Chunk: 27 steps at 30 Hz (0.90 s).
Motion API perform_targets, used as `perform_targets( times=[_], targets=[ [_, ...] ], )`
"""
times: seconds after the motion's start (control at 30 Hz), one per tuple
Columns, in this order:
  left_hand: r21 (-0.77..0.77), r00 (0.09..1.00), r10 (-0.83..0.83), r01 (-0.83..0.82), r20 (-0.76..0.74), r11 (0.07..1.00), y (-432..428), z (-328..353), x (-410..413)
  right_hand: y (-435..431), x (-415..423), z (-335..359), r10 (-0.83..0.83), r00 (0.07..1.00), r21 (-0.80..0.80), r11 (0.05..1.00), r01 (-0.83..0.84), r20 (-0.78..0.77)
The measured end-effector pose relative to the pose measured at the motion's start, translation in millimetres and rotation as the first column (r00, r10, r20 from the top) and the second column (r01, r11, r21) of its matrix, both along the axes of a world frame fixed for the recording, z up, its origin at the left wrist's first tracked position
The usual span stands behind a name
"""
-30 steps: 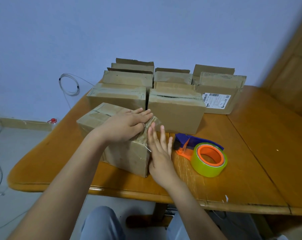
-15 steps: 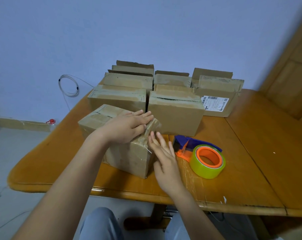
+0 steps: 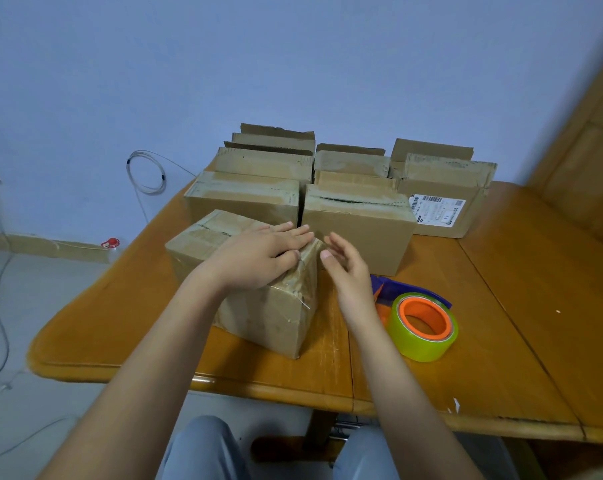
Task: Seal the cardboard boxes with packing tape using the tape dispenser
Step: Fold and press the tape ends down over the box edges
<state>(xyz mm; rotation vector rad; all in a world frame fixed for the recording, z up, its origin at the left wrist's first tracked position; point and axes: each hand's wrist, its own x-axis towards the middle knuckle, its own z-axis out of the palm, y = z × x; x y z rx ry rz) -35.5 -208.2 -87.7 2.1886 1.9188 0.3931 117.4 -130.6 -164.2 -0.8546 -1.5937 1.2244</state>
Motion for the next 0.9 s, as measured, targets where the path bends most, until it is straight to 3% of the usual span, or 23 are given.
perform_targets(
  times=[0.07,0.17,0.37,0.5,0.6,0.7,0.8,0.9],
  targets=[
    [0.001,1.000,0.000,0.000,-0.002,1.000,-0.2,0.0,-0.1,4.8,-1.1,-1.2,0.027,0.998,-0.023,0.999,-0.028,-0.057],
    [0.000,1.000,0.002,-0.002,-0.013,1.000,0.6,0.0,-0.3,6.3,1.6,-3.3,-0.044,0.996,0.072,0.996,0.049,-0.079],
    [0.005,1.000,0.008,-0.008,-0.030,1.000,1.2,-1.9,-0.7,-2.7,-4.9,-9.9,-0.196,0.967,0.111,0.970,0.216,-0.162],
    [-0.010,0.998,0.008,-0.008,-0.060,1.000,2.3,-2.1,0.6,-11.1,-15.0,-20.2,-0.349,0.929,0.383,0.847,0.368,-0.120],
    [-0.015,0.998,-0.003,0.003,-0.065,1.000,3.9,-3.8,0.5,-19.8,-18.3,-30.3,-0.370,0.929,0.524,0.791,0.317,-0.003],
    [-0.016,0.998,-0.007,0.006,-0.065,1.000,5.6,-5.7,-1.2,-28.7,-11.9,-38.4,-0.271,0.950,0.587,0.799,0.132,0.156],
    [-0.013,1.000,-0.003,0.002,-0.026,1.000,6.6,-5.1,-1.7,-24.9,5.6,-30.9,-0.270,0.934,0.543,0.833,0.105,0.233],
    [-0.006,1.000,0.001,-0.001,-0.003,1.000,7.1,-5.6,-2.4,-26.0,20.8,-9.3,-0.285,0.957,0.391,0.889,0.239,0.063]
  ],
)
